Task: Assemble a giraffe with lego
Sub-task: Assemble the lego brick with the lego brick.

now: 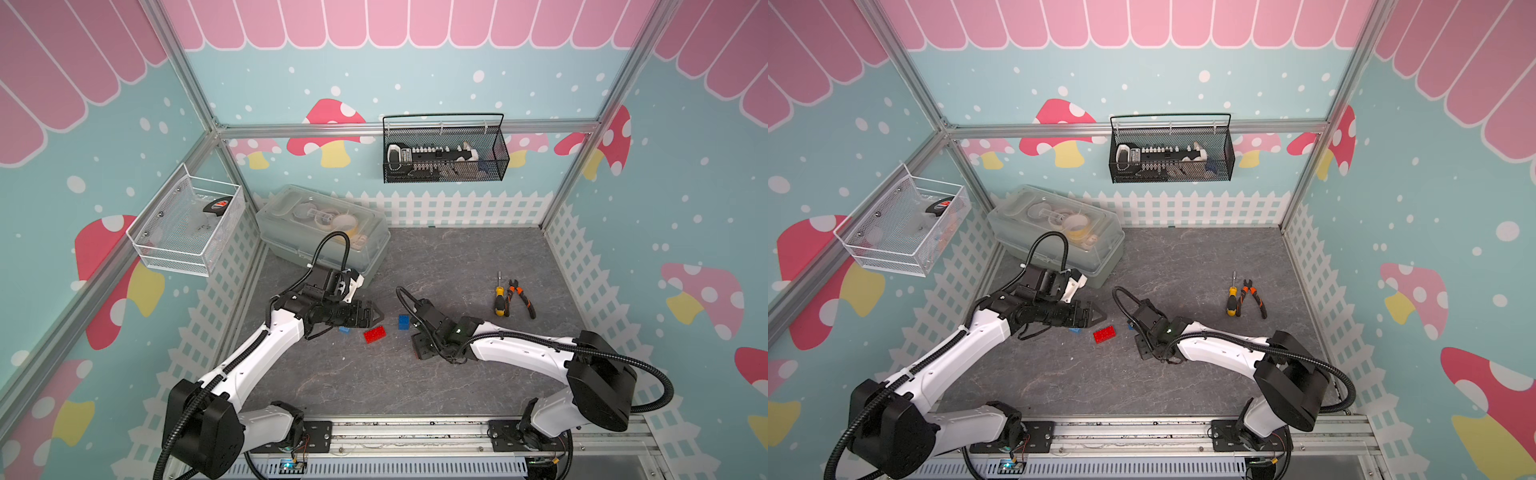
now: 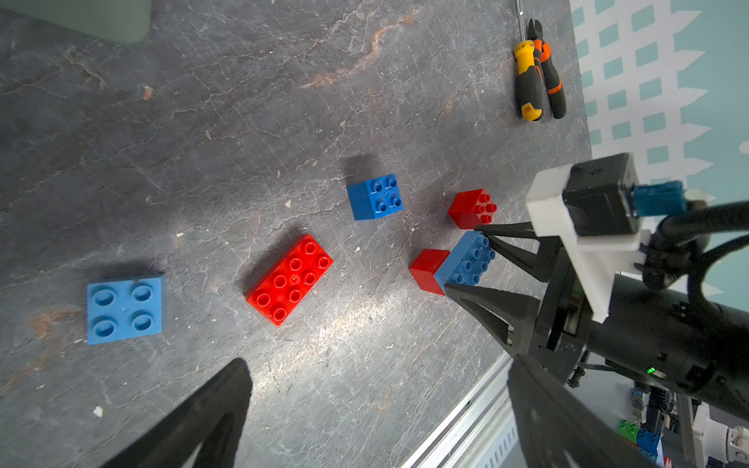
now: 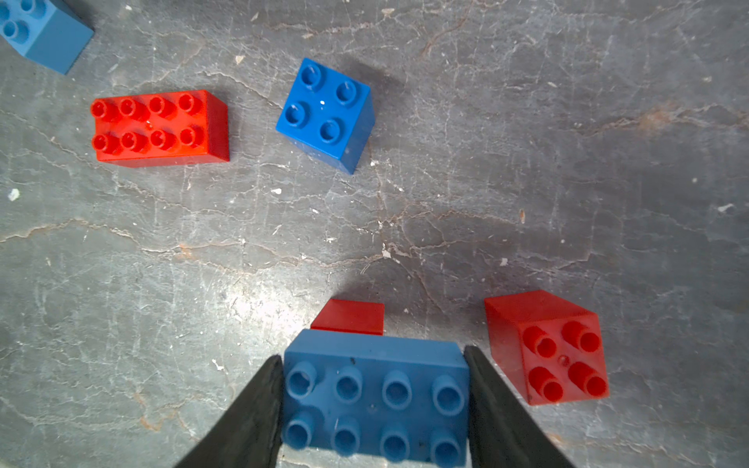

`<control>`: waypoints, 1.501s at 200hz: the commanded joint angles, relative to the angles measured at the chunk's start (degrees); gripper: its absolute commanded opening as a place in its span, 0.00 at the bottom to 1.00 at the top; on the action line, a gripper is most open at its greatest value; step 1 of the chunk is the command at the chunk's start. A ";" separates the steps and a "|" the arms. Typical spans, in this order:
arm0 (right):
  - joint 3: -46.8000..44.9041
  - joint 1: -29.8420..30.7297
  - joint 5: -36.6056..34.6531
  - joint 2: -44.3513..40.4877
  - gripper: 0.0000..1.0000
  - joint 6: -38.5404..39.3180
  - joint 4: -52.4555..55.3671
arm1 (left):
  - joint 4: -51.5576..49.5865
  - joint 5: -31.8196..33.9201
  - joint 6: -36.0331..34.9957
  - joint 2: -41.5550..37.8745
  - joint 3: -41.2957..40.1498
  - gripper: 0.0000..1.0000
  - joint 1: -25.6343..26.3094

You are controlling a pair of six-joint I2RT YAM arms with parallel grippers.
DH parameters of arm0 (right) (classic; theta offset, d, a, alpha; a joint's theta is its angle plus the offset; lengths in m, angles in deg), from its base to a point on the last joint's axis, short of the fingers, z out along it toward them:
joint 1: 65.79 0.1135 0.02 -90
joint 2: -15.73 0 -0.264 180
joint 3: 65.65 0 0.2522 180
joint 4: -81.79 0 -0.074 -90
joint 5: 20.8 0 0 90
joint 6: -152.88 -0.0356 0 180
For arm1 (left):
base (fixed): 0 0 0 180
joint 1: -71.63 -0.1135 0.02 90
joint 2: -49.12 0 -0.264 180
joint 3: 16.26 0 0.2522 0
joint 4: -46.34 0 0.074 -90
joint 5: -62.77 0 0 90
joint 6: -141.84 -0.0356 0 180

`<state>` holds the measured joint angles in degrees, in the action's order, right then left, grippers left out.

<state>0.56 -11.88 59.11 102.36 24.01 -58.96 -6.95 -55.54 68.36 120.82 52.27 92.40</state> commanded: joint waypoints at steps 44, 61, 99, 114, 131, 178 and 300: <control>-2.11 -0.84 -0.31 1.22 0.53 -0.54 1.81 | 0.57 0.06 -0.08 -0.16 -0.80 0.99 0.55; -2.71 -1.16 0.40 0.94 0.53 -0.76 1.05 | 0.51 0.10 -0.07 -0.08 -0.73 0.98 0.53; -3.42 -1.71 0.73 2.07 0.52 -1.03 1.66 | 0.59 0.28 -0.10 -0.16 -0.81 0.98 0.67; -3.27 -1.76 -0.07 2.52 0.52 -0.87 2.50 | 0.51 0.28 -0.09 -0.09 -0.80 0.99 0.68; -2.82 -1.79 -0.20 3.31 0.52 -0.60 3.72 | 0.53 0.22 -0.08 0.02 -0.86 0.99 0.81; -2.87 -1.73 -1.18 3.82 0.51 -0.85 5.48 | 0.31 0.90 -0.17 -0.04 -0.80 0.98 0.93; -2.62 0.62 -4.08 5.68 0.48 0.05 8.39 | 0.25 1.67 -0.17 0.27 -0.79 0.99 1.10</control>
<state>0.64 -11.80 56.94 103.54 23.48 -60.16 -6.82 -54.80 68.36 120.82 51.85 93.15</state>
